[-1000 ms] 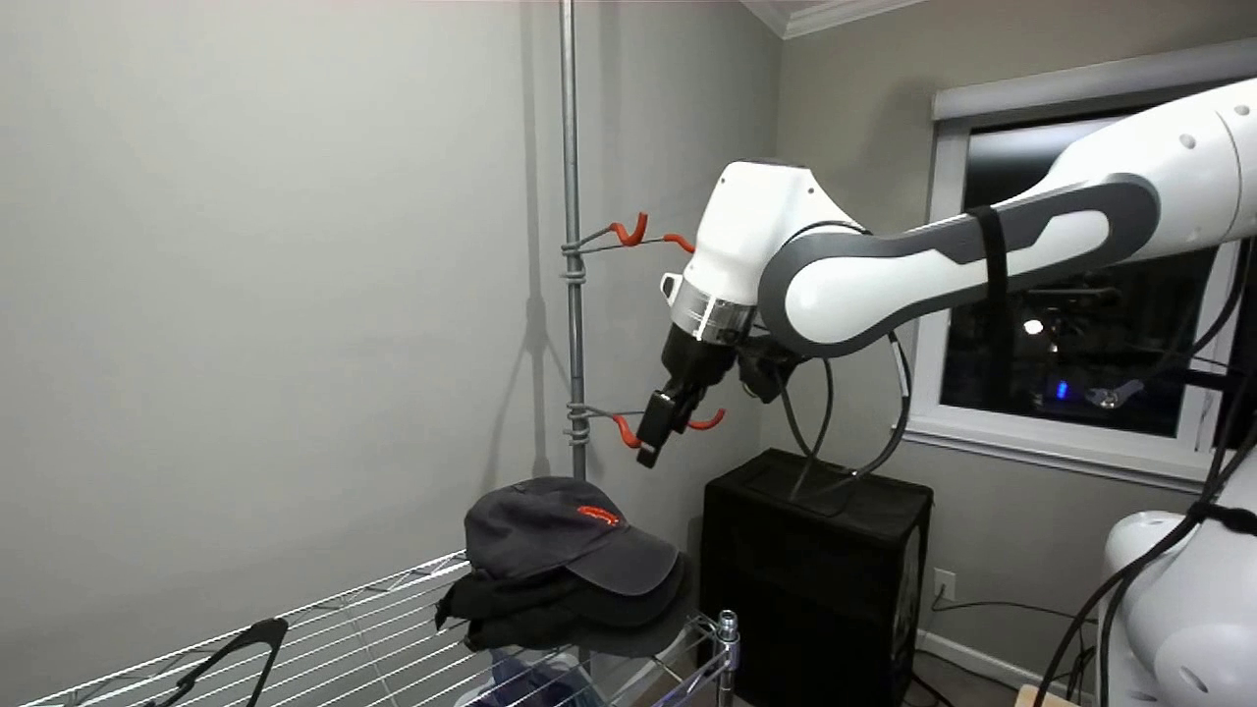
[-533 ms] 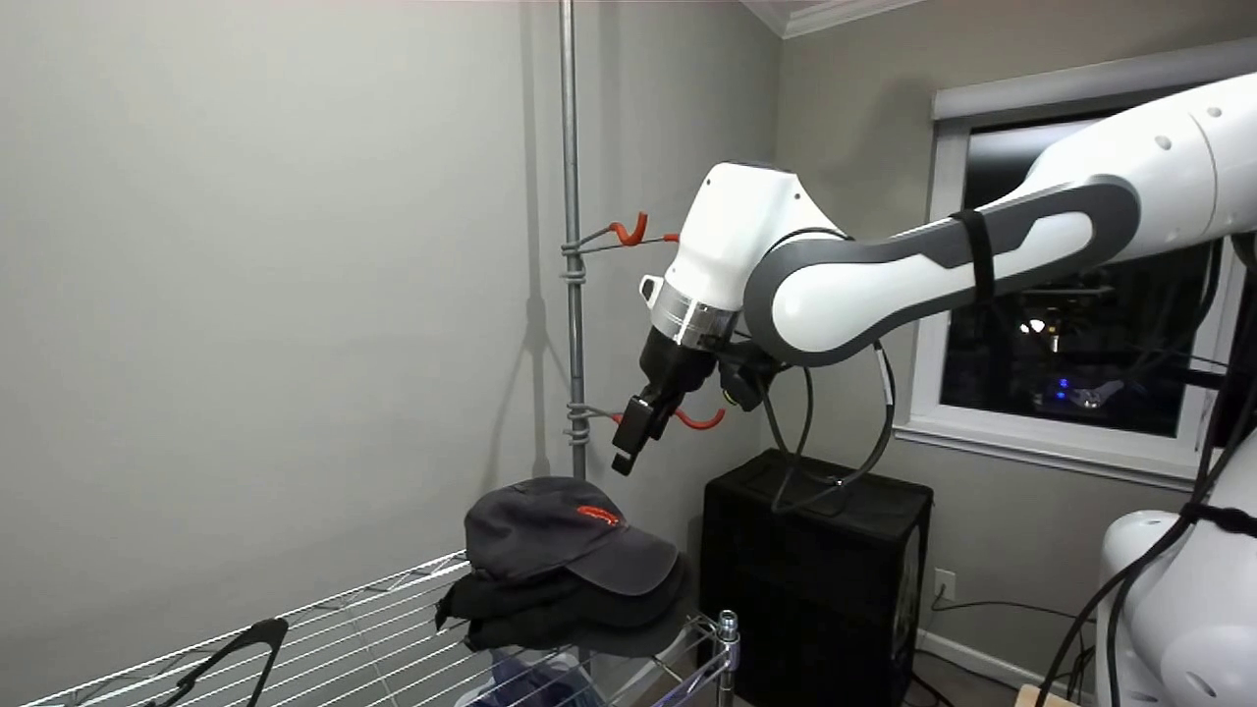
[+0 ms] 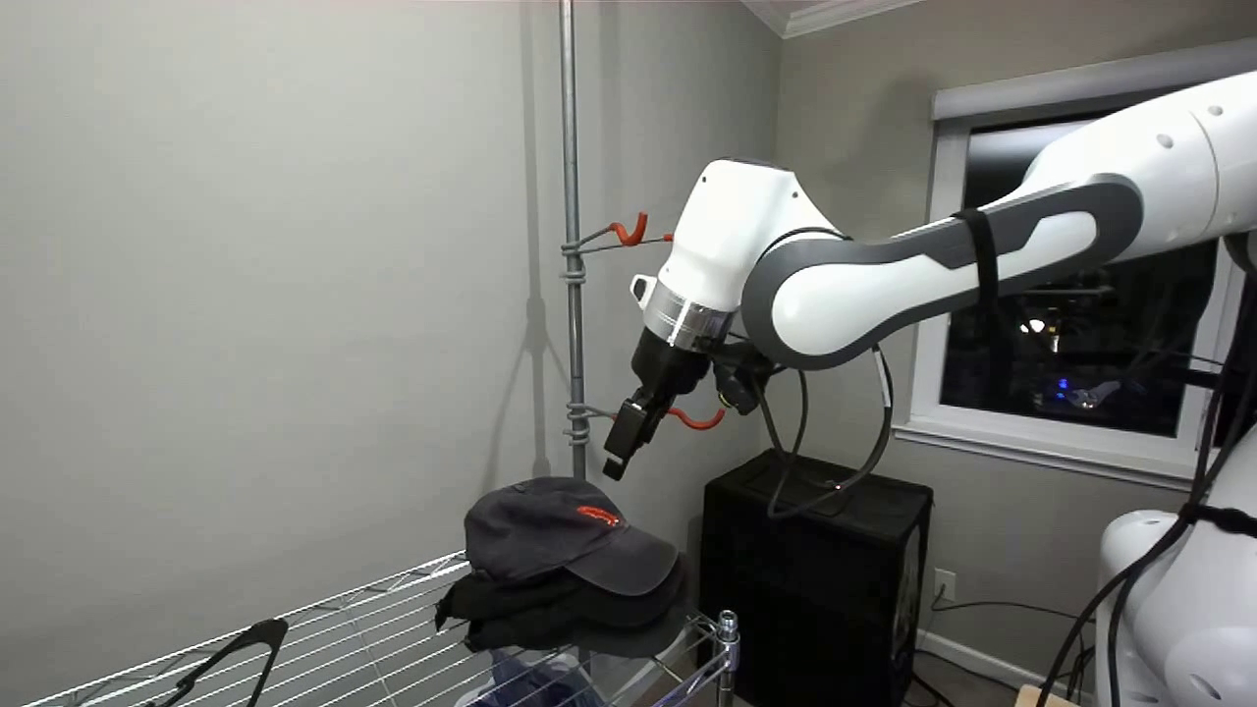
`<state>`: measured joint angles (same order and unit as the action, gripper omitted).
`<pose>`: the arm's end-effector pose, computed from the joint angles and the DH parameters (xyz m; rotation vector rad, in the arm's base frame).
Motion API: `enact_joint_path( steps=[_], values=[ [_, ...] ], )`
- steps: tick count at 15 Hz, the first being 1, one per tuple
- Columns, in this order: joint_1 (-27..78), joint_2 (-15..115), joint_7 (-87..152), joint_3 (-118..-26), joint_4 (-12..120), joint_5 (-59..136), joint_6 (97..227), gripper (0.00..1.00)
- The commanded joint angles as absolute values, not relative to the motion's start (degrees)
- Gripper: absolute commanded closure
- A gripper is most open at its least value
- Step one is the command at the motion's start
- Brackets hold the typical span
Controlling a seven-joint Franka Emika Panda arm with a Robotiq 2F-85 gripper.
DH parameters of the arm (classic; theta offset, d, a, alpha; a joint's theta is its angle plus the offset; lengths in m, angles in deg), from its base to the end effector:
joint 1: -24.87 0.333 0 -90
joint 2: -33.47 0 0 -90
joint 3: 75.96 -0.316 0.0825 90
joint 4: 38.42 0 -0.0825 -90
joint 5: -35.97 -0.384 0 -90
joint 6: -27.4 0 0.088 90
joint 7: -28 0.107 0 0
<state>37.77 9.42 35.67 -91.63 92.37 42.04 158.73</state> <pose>0.4038 0.2332 0.5555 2.9295 0.6225 0.6910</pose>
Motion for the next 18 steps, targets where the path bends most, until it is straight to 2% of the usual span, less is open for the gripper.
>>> enact_joint_path(
  steps=[1,6,13,14,18],
  values=[
    [39.67,13.12,33.38,-93.53,89.85,41.81,160.52,0.00],
    [38.42,21.09,35.98,-97.69,85.64,50.51,160.19,0.00],
    [40.26,30.60,36.13,-97.57,79.28,59.92,159.03,0.02],
    [40.46,31.26,36.29,-97.25,78.75,60.30,159.01,0.20],
    [40.64,31.97,36.84,-96.01,77.96,61.23,158.64,0.47]
  ],
)
